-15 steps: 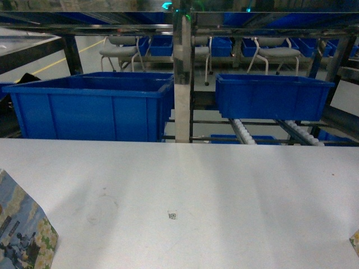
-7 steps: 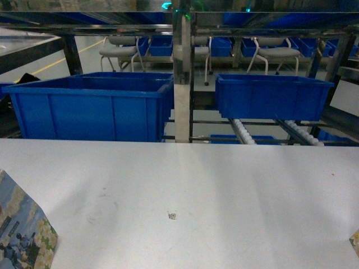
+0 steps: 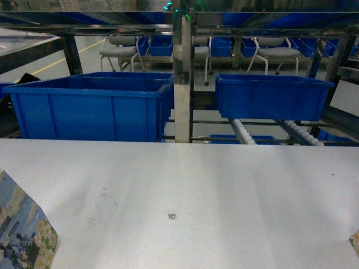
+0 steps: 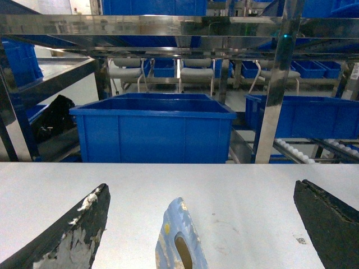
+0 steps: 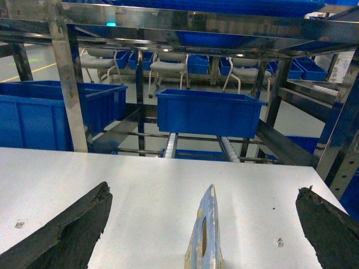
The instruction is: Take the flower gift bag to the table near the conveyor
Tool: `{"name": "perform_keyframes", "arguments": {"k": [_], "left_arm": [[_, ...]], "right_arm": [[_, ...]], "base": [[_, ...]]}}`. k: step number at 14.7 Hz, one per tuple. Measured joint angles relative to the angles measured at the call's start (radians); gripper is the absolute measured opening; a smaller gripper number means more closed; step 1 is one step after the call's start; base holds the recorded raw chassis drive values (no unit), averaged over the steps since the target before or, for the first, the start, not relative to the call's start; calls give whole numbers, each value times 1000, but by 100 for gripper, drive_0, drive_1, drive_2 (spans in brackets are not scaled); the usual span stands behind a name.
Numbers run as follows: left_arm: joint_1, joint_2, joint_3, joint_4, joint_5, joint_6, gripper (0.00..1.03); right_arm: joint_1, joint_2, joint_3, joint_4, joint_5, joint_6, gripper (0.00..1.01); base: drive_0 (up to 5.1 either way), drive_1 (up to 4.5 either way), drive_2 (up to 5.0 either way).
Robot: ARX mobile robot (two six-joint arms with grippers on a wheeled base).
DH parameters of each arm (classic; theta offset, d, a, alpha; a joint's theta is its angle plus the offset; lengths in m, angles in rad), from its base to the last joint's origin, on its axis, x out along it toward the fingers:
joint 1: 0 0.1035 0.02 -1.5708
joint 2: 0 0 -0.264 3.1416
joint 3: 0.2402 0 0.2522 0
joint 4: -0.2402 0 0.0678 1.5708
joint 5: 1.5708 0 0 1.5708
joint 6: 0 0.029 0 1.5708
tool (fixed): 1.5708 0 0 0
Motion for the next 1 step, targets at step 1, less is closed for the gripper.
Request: {"name": "perform_keyframes", "arguments": {"k": [1], "left_arm": [[0, 0, 0, 0, 0, 0, 98]], "right_arm": [[0, 0, 0, 0, 0, 0, 98]], "base": [[0, 0, 0]]}}
